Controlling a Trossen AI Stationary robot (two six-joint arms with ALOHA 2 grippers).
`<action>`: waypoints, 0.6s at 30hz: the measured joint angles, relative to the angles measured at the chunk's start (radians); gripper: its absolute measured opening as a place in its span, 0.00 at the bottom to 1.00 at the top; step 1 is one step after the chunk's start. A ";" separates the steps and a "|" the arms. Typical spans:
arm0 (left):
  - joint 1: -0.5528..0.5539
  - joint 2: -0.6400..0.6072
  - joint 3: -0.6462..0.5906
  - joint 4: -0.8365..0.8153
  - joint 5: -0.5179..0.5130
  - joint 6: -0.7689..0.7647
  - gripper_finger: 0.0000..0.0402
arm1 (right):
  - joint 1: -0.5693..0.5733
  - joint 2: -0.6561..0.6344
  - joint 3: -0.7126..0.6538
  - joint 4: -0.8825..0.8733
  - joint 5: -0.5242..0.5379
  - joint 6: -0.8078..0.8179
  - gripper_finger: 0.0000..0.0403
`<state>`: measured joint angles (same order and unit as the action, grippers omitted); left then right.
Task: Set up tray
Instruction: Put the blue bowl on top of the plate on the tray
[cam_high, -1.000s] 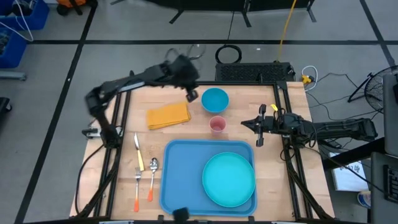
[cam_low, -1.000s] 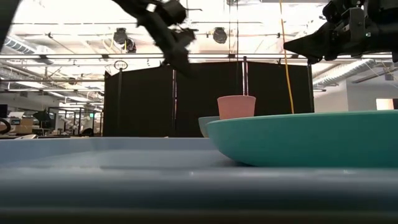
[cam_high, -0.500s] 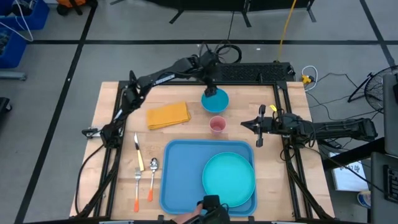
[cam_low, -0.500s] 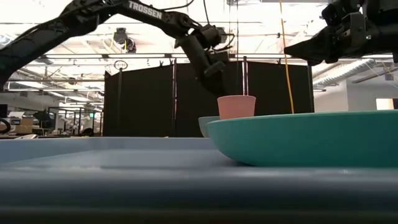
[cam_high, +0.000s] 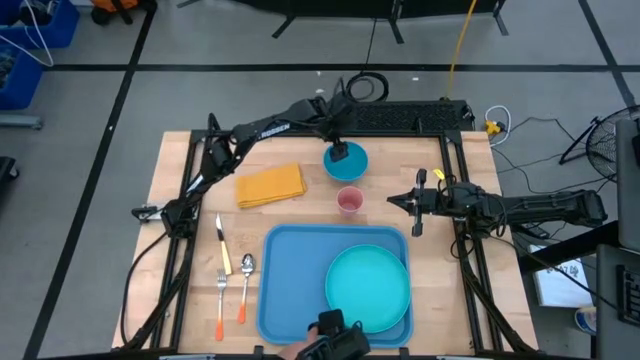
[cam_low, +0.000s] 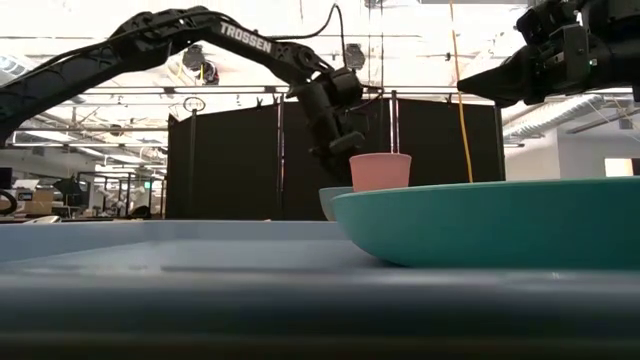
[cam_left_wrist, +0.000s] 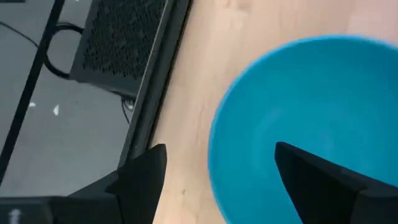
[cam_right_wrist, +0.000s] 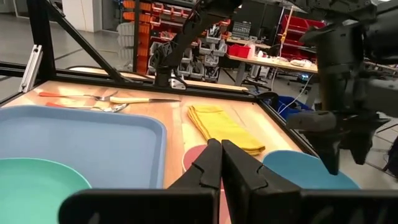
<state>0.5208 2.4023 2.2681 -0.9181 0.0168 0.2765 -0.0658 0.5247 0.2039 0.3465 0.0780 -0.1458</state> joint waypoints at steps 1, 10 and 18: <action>0.002 0.000 0.000 -0.023 0.003 -0.001 0.74 | 0.000 0.000 0.000 0.000 0.000 0.001 0.00; 0.006 0.028 0.000 -0.045 -0.036 0.000 0.77 | 0.000 0.000 0.000 0.000 0.000 0.018 0.00; 0.006 0.064 0.000 -0.051 -0.033 0.017 0.70 | 0.000 0.000 0.000 -0.009 0.000 0.021 0.00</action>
<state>0.5265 2.4664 2.2681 -0.9696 -0.0164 0.2937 -0.0658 0.5251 0.2043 0.3378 0.0780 -0.1246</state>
